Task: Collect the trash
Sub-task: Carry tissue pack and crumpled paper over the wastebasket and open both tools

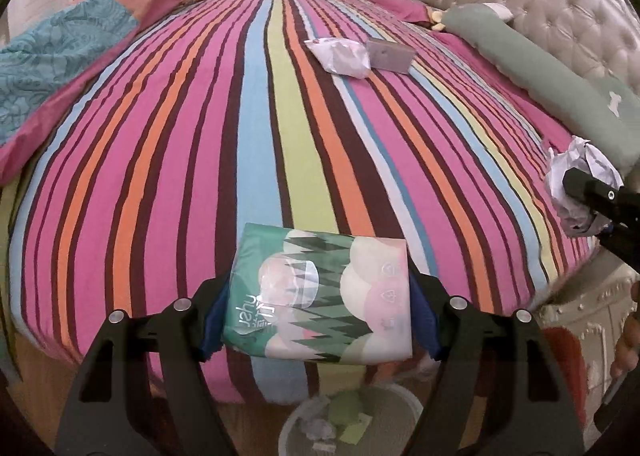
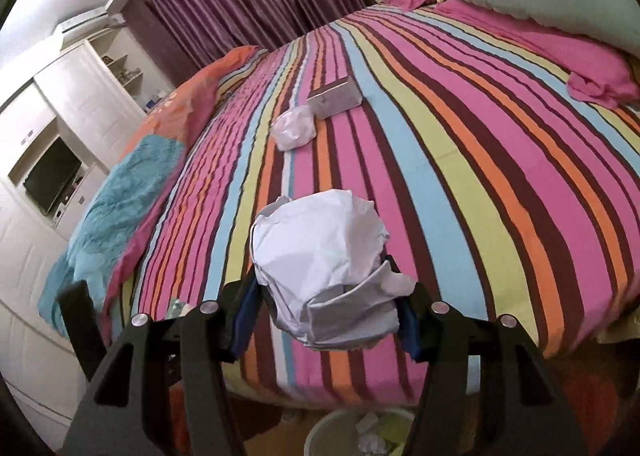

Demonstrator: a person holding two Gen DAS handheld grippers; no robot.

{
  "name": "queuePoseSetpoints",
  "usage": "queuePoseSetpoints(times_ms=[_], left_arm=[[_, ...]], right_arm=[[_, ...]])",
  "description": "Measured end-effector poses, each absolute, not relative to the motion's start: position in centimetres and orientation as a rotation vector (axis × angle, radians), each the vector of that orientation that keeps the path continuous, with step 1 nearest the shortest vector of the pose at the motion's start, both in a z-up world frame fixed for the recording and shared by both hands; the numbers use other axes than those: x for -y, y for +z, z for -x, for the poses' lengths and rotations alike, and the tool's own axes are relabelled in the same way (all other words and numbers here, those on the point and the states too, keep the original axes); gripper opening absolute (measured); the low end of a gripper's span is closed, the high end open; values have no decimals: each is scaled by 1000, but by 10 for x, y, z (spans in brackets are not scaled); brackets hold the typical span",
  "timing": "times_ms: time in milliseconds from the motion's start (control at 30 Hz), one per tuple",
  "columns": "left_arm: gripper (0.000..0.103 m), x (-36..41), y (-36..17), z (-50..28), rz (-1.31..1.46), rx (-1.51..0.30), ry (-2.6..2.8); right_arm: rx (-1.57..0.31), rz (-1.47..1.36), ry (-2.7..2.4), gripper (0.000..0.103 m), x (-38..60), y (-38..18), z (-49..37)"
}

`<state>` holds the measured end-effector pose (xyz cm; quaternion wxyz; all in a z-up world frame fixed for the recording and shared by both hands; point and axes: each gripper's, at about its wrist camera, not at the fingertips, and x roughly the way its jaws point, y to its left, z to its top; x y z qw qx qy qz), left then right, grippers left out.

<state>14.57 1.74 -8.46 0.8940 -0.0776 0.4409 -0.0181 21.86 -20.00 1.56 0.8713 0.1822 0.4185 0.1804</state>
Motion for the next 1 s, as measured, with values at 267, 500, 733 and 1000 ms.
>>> queuePoseSetpoints(times_ms=[267, 500, 733, 1000], left_arm=[[71, -4, -85, -110, 149, -946, -84], [71, -11, -90, -116, 136, -1035, -113], [71, -8, -95, -112, 140, -1127, -110], [71, 1, -117, -116, 117, -1253, -119]], right_arm=[[-892, -394, 416, 54, 199, 9, -174], [-969, -374, 436, 54, 186, -11, -140], [-1109, -388, 396, 54, 186, -51, -125], [-1328, -432, 353, 54, 186, -110, -115]])
